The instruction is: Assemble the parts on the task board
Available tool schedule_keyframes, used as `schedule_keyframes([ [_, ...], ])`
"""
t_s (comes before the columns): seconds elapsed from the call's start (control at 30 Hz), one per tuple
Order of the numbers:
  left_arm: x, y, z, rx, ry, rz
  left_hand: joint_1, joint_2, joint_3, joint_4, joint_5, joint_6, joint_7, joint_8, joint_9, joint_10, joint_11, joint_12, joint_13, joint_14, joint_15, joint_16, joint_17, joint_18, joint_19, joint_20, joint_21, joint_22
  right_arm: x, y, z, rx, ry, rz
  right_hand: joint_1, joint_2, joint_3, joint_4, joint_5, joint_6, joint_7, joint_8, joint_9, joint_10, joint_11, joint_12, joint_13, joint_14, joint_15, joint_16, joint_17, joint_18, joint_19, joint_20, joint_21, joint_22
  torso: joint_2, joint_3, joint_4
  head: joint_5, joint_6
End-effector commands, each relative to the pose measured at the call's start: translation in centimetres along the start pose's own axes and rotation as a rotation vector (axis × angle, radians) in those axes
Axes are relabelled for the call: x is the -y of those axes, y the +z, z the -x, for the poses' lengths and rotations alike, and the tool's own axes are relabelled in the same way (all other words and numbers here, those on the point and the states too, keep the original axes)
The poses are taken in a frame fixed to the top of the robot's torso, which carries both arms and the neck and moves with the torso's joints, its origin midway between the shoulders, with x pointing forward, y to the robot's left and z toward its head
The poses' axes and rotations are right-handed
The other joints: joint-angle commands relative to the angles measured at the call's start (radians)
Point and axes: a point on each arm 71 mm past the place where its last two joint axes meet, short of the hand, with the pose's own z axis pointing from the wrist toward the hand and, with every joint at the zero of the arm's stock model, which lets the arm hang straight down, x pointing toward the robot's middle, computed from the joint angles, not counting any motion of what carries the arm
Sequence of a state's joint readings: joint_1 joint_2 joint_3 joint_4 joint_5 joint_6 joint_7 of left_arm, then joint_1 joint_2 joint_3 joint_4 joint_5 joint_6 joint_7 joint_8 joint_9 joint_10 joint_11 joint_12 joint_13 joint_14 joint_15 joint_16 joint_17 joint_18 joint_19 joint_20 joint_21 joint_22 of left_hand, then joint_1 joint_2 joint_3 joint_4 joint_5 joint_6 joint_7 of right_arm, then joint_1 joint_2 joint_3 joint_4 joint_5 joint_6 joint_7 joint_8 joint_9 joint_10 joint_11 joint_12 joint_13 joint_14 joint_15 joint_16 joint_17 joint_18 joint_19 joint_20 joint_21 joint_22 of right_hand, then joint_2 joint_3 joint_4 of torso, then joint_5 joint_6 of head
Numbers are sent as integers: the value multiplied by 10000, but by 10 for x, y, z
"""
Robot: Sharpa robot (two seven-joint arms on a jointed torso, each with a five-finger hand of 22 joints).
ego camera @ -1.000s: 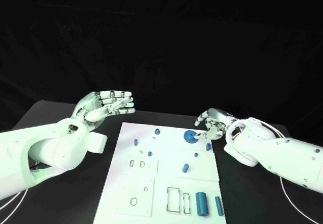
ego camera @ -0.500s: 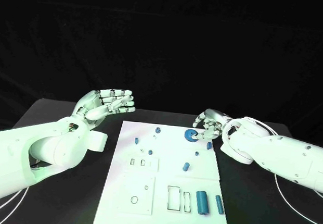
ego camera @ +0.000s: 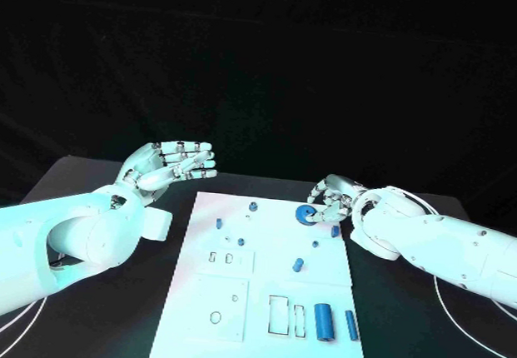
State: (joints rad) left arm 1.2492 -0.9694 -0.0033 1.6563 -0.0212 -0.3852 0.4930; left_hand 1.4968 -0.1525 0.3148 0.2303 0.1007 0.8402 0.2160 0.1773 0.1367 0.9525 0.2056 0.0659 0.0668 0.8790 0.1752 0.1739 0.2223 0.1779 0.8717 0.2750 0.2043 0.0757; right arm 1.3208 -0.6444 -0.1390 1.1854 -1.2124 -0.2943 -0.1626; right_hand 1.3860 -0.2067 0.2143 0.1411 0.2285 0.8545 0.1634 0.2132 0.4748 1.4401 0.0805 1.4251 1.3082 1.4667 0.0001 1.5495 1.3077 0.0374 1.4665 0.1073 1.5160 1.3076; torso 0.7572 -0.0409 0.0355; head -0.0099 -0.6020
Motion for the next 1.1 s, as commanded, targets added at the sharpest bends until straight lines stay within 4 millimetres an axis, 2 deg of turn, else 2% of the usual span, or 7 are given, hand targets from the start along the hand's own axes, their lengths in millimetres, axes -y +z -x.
schedule_keyframes([
  [0.03,1,1,-2,-166,-120,-58,-40,15,10,-35,-57,-71,352,-27,16,-81,16,-8,-7,-61,-15,-54,9,47,-48,19,-34,-12,2,2,-3,-222,-66,-12,113,11,1,68,36,40,1,71,9,57,0,70,1246,939,87,44,2148,-194,578,85,38,1976,-7,0,-3,19,-5],
  [0.3,1,1,-2,-162,-117,-48,-40,15,10,-35,-57,-71,352,-27,16,-81,16,-8,-7,-61,-15,-54,9,47,-48,19,-34,-12,2,4,-8,-377,-97,1,193,93,146,107,88,107,-5,99,11,82,-7,123,1301,939,83,47,2152,-195,581,84,42,1984,-6,3,-24,39,-40],
  [0.5,1,1,-2,-157,-115,-36,-40,15,10,-35,-57,-71,352,-27,16,-81,16,-8,-7,-61,-15,-54,9,47,-48,19,-34,-12,2,4,-10,-416,-125,37,249,153,311,137,112,208,-20,133,10,129,-21,188,1366,940,74,49,2156,-198,591,78,54,2004,-10,4,-18,62,-45],
  [0.73,1,1,-2,-149,-110,-31,-52,22,25,-58,-63,-71,345,-20,25,-82,11,-3,-6,-65,-17,-55,27,50,-43,21,-32,-15,0,3,-10,-242,-186,146,308,164,820,203,-28,497,-81,178,-36,277,-76,357,1535,941,30,56,2168,-215,633,42,100,2073,-7,2,-18,56,-46],
  [0.9,1,1,-2,-147,-109,-29,-52,22,25,-58,-63,-71,345,-20,25,-82,11,-3,-6,-65,-17,-55,27,50,-43,21,-32,-15,-3,2,-8,243,-313,333,314,160,1396,233,86,851,-195,247,-72,463,-181,546,1722,944,-59,61,2180,-249,724,-33,199,2203,-6,7,-23,61,-21],
  [1.1,1,1,-2,-150,-110,-18,-52,22,25,-58,-63,-71,345,-20,25,-82,11,-3,-6,-65,-17,-55,27,50,-43,21,-32,-15,-15,-3,-5,1135,-420,792,188,26,2039,195,411,1091,-270,267,-112,635,-252,717,1895,948,-129,67,2192,-301,860,-108,345,2387,-13,8,-19,68,-6],
])
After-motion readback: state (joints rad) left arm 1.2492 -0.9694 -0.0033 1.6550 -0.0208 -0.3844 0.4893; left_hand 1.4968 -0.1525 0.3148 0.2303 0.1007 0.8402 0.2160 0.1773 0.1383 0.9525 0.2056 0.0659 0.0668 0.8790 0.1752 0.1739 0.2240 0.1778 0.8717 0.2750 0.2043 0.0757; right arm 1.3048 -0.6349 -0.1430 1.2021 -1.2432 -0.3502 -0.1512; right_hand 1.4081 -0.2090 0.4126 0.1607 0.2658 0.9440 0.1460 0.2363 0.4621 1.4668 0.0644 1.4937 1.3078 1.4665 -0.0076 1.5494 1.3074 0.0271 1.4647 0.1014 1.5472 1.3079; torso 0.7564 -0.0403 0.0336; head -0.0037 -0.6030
